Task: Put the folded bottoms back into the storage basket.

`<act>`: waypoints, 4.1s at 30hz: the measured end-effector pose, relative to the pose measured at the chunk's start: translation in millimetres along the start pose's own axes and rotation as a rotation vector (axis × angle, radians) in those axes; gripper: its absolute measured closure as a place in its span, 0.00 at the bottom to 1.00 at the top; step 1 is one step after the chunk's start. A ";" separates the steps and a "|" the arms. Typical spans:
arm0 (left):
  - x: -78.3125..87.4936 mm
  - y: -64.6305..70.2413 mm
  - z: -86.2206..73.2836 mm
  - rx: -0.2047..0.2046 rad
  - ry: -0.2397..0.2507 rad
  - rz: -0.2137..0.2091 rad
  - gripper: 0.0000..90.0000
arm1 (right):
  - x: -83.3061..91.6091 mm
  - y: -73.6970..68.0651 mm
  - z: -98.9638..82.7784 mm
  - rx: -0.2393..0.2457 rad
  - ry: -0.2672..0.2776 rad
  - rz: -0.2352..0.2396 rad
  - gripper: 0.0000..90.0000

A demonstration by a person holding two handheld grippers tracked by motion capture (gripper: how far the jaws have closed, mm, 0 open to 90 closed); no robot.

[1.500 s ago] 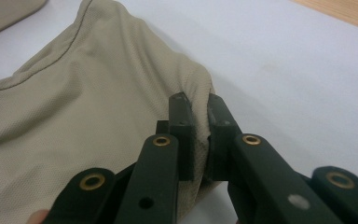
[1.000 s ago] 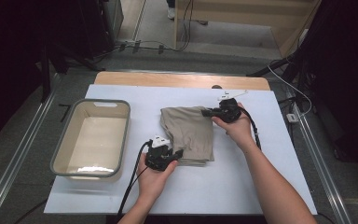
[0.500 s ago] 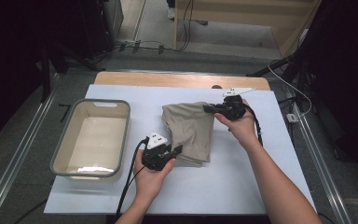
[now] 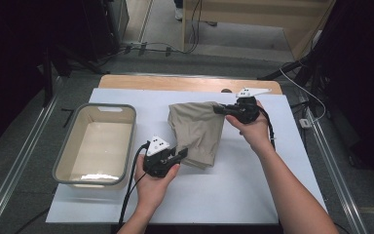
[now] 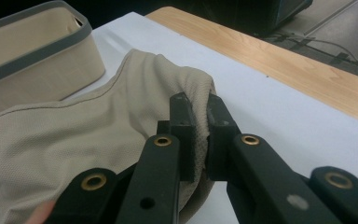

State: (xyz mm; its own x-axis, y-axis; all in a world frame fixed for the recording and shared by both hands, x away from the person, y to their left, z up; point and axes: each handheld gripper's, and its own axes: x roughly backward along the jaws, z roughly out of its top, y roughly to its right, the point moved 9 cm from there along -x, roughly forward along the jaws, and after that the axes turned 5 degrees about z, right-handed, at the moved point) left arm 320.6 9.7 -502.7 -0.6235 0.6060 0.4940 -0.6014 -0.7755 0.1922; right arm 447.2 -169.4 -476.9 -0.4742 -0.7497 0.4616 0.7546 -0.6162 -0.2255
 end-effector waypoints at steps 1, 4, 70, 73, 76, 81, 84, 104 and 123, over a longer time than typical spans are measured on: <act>0.7 0.0 0.7 -0.001 0.003 0.003 0.80 | 0.8 -1.5 1.9 0.001 0.004 0.001 0.92; 3.9 -0.4 2.9 0.005 0.011 0.002 0.80 | 2.1 -4.4 6.4 0.010 0.011 0.000 0.92; 130.6 -73.5 30.4 0.071 0.201 0.124 0.80 | -58.3 -112.6 104.3 0.198 0.085 0.137 0.92; 136.8 -79.9 30.0 0.080 0.208 0.132 0.80 | -63.2 -117.4 108.2 0.205 0.085 0.145 0.92; 144.7 -87.1 29.4 0.087 0.216 0.141 0.80 | -69.1 -123.5 112.2 0.210 0.085 0.155 0.92; 155.6 -96.1 28.0 0.095 0.225 0.153 0.80 | -79.8 -133.7 118.4 0.224 0.089 0.174 0.92; 161.7 -101.8 25.8 0.103 0.227 0.157 0.80 | -84.6 -138.7 120.0 0.226 0.086 0.183 0.92; 199.8 -134.7 10.5 0.113 0.231 0.190 0.80 | -116.9 -172.4 130.6 0.239 0.090 0.241 0.92; 231.8 -153.9 -5.9 0.144 0.233 0.205 0.80 | -136.8 -204.8 130.7 0.257 0.084 0.279 0.92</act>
State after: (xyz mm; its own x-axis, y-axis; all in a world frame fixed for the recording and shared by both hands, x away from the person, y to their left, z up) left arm 265.7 270.5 -422.9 -0.8313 0.4466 0.3308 -0.3855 -0.8921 0.2355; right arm 416.8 90.9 -381.7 -0.2626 -0.9035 0.3386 0.9437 -0.3137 -0.1051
